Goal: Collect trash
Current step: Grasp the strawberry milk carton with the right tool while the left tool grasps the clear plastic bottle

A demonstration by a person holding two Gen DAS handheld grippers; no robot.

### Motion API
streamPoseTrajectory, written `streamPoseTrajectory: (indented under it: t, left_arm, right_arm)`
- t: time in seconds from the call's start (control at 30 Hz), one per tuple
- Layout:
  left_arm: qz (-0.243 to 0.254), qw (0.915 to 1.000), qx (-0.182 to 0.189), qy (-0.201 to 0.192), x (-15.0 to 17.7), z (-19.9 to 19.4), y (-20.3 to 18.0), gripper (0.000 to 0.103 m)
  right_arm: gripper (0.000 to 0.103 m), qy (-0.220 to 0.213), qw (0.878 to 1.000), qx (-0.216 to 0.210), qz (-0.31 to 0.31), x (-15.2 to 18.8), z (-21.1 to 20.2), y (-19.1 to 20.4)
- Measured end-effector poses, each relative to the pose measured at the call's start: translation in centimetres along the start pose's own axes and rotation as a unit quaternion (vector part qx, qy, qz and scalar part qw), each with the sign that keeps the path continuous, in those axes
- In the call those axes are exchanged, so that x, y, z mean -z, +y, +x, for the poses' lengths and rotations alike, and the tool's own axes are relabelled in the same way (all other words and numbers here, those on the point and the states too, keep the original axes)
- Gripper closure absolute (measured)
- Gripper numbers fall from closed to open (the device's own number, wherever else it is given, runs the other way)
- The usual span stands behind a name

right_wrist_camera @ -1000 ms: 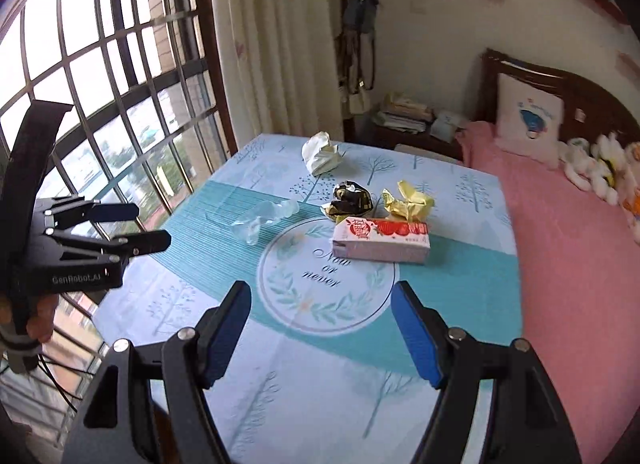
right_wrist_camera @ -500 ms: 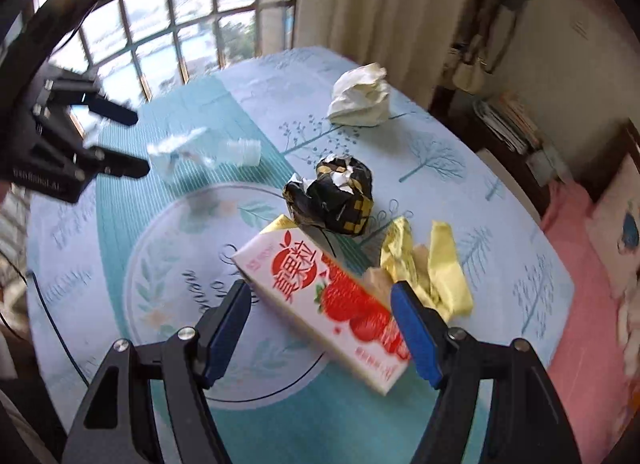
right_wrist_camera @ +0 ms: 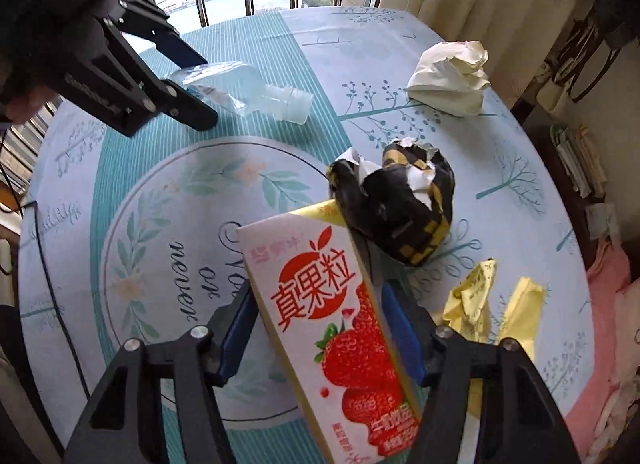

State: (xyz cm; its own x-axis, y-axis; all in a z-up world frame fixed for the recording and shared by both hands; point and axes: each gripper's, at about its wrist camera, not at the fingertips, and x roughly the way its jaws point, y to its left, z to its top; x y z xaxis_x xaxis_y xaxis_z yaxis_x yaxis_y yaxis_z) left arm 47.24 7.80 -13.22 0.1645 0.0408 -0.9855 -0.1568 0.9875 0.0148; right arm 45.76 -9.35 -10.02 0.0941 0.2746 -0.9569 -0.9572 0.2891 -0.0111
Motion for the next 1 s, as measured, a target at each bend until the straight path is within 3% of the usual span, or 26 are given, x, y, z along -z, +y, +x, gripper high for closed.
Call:
streamPoseTrajectory:
  t: [0.1,0.27,0.4,0.67,1.0]
  left_arm:
    - [0.001,0.9999,-0.007,0.009,-0.1,0.6,-0.1,0.054]
    - [0.009,0.9994,-0.032,-0.002,0.1,0.7,-0.6,0.056]
    - [0.010,0.9989,-0.043,-0.014,0.8,0.1,-1.5,0.056]
    - [-0.027,0.9986,-0.008,-0.044,3.5,-2.9,-1.2,0.056]
    - [-0.047,0.9948,0.044,-0.079,9.6,-8.3,-0.1,0.056]
  right_arm:
    - [0.045,0.003,1.000,-0.012,0.020,0.0,-0.1,0.3]
    - [0.046,-0.001,0.998,-0.017,0.058,0.1,-0.6,0.8]
    - [0.046,-0.014,0.991,-0.039,0.124,0.6,-1.3,0.7]
    - [0.047,-0.058,0.968,-0.065,0.234,2.0,-3.6,1.6]
    - [0.047,-0.112,0.943,-0.058,0.309,3.3,-8.2,6.0]
